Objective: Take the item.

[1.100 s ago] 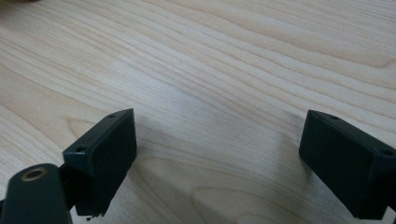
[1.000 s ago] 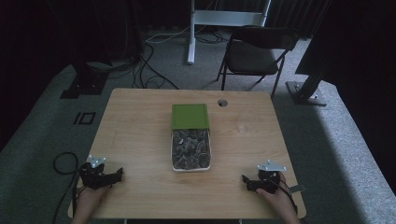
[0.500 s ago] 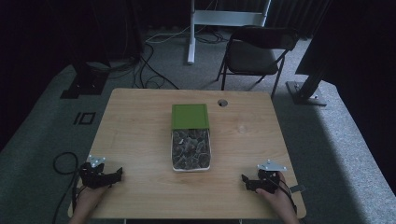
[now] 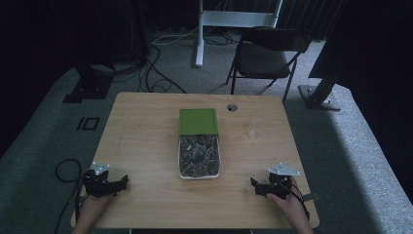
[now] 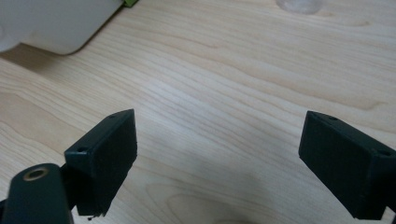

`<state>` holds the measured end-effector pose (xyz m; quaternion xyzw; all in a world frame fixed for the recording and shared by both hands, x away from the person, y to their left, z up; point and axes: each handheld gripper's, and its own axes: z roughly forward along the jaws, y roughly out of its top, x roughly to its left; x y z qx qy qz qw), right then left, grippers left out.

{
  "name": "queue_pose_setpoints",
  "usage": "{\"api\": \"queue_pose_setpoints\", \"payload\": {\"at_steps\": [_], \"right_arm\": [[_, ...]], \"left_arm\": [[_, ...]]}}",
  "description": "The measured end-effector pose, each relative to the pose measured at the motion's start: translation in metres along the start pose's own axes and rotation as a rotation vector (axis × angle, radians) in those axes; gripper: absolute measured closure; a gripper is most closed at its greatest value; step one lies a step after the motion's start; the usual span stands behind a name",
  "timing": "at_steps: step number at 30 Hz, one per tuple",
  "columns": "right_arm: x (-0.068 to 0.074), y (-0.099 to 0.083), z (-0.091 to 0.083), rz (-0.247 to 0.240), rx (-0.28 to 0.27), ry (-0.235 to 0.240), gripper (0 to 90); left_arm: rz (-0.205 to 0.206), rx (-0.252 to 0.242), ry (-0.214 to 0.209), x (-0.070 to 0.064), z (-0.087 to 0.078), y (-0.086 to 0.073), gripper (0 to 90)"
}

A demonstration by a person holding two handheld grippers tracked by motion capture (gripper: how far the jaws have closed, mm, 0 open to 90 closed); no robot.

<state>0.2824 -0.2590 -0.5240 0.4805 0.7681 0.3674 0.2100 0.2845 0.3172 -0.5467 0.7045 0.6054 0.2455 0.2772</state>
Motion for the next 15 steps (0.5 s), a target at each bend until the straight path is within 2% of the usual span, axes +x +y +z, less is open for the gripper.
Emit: {"api": "queue_pose_setpoints", "payload": {"at_steps": [10,15], "right_arm": [[0.005,0.011,-0.004,0.006,-0.031,0.001,11.4],[0.010,0.020,-0.008,-0.007,-0.053,0.017,11.4]], "left_arm": [[0.000,0.000,0.000,0.000,0.000,0.000,2.3],[0.000,0.001,0.000,0.000,0.000,0.000,2.3]]}}
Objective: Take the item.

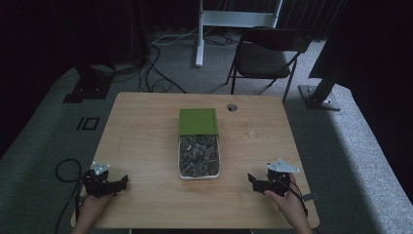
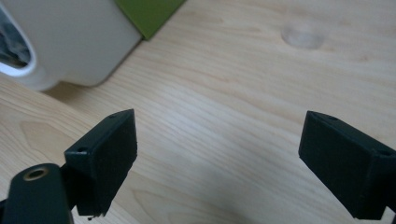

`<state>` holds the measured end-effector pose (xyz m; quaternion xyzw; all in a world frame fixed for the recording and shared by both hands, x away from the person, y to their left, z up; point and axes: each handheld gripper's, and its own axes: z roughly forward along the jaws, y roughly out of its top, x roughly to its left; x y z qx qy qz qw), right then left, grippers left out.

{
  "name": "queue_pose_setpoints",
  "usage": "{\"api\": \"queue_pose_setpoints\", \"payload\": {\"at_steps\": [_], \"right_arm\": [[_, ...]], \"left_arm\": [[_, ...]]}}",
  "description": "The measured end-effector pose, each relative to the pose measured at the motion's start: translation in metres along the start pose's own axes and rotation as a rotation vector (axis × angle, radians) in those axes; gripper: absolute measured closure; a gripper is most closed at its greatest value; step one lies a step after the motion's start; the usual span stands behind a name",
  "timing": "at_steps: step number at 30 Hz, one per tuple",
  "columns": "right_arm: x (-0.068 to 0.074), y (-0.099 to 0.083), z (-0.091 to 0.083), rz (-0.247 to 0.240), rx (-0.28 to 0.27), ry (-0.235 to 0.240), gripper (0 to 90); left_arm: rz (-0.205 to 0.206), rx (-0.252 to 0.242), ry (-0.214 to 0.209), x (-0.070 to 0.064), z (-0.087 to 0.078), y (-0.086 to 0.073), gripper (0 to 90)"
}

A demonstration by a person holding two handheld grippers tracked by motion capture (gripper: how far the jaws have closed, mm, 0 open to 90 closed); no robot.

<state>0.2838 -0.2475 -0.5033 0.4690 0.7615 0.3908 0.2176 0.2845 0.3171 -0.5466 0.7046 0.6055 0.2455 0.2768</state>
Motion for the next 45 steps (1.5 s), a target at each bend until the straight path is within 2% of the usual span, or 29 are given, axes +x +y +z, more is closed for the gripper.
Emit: {"api": "queue_pose_setpoints", "payload": {"at_steps": [4,26,28,45], "right_arm": [[0.006,0.010,-0.001,-0.006,-0.029,0.024,11.4],[0.039,0.056,-0.001,-0.095,-0.095,0.097,11.6],[0.043,0.060,0.000,-0.103,-0.102,0.101,13.9],[0.072,0.076,0.008,-0.166,-0.110,0.173,14.0]], "left_arm": [[0.000,0.000,0.000,0.000,0.000,0.000,2.3],[0.000,0.000,0.000,0.000,0.000,0.000,2.3],[0.000,-0.001,0.000,0.000,0.000,0.000,2.3],[0.000,0.000,0.000,0.000,0.000,0.000,2.3]]}}
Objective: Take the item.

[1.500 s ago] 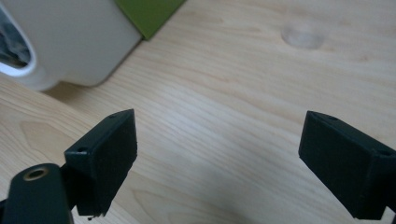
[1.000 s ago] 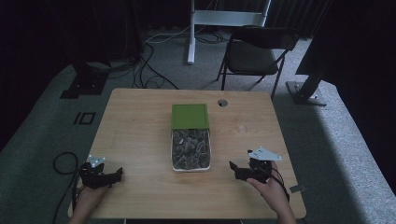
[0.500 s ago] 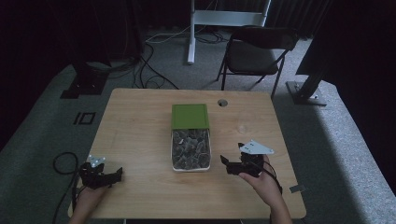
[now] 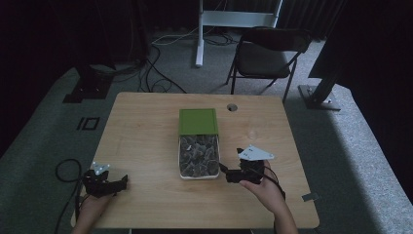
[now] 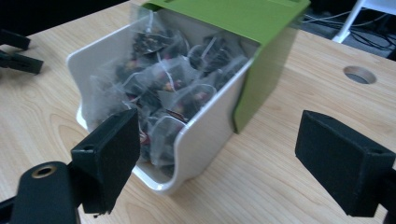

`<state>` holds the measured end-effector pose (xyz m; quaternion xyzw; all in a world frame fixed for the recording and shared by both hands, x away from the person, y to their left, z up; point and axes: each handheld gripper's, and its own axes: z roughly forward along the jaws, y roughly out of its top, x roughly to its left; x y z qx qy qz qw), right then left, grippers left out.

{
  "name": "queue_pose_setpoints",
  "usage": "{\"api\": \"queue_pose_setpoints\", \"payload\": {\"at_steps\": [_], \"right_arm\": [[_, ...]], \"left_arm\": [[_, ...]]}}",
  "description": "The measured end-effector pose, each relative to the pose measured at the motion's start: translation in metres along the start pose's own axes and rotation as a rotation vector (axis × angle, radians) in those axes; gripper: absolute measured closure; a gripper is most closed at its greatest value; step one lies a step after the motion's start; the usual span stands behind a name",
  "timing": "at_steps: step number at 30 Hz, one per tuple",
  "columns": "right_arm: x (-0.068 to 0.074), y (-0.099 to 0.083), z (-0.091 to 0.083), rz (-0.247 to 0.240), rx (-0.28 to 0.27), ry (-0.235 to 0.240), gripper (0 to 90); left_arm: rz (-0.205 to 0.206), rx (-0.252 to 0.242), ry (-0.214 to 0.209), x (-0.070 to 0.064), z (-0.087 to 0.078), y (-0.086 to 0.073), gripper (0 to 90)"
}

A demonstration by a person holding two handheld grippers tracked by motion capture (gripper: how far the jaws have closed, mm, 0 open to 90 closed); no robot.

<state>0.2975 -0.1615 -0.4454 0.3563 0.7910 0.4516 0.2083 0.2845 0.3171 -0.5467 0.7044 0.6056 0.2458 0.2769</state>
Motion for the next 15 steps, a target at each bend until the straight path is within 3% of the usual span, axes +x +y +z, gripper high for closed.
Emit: {"api": "queue_pose_setpoints", "payload": {"at_steps": [15], "right_arm": [[0.027,0.011,0.021,-0.044,-0.001,0.081,14.9]], "left_arm": [[0.000,-0.001,0.000,0.000,0.000,0.000,2.3]]}}
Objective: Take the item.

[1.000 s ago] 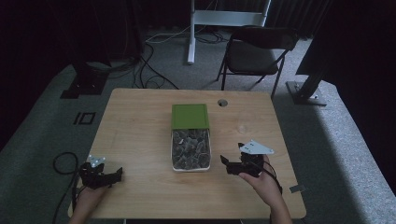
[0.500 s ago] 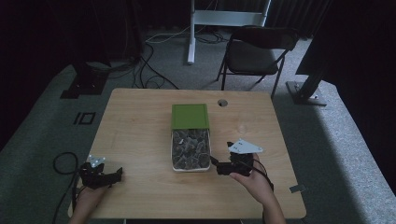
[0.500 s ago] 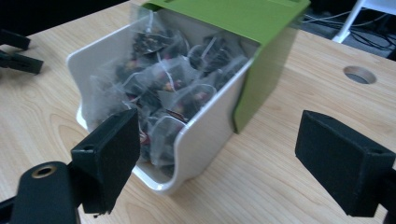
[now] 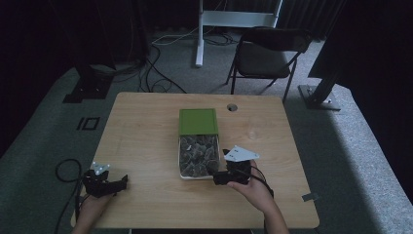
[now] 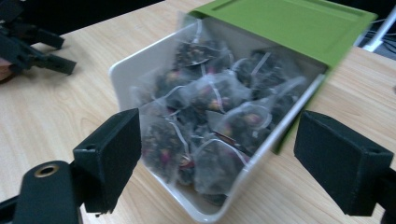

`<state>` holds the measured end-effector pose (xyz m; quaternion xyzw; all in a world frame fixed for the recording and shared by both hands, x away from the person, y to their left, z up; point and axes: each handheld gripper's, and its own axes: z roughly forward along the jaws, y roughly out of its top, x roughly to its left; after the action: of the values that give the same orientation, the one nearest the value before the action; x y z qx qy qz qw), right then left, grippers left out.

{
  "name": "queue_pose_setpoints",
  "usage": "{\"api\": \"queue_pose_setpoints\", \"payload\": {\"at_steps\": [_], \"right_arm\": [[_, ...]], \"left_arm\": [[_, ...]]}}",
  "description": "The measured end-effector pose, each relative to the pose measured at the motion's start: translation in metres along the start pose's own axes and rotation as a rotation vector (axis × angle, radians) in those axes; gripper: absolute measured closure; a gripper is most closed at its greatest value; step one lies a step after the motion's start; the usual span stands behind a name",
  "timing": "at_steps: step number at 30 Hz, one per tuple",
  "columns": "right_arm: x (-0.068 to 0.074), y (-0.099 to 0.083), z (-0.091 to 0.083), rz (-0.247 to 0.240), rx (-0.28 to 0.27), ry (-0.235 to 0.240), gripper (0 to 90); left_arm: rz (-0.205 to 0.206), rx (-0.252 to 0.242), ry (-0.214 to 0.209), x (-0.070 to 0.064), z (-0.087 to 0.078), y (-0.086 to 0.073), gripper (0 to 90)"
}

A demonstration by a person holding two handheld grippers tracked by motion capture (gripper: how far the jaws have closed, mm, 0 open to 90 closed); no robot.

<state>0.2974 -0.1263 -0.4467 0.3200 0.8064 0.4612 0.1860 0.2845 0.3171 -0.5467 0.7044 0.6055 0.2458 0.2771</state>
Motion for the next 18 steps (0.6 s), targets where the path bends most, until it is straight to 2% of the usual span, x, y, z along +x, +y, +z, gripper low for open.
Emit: {"api": "queue_pose_setpoints", "payload": {"at_steps": [13,18], "right_arm": [[0.022,-0.001,0.020,-0.041,0.031,0.074,14.9],[0.029,-0.004,0.029,-0.025,0.036,0.097,16.8]], "left_arm": [[0.000,0.000,0.000,0.000,0.000,0.000,2.3],[0.000,0.001,0.000,0.000,0.000,0.000,2.3]]}}
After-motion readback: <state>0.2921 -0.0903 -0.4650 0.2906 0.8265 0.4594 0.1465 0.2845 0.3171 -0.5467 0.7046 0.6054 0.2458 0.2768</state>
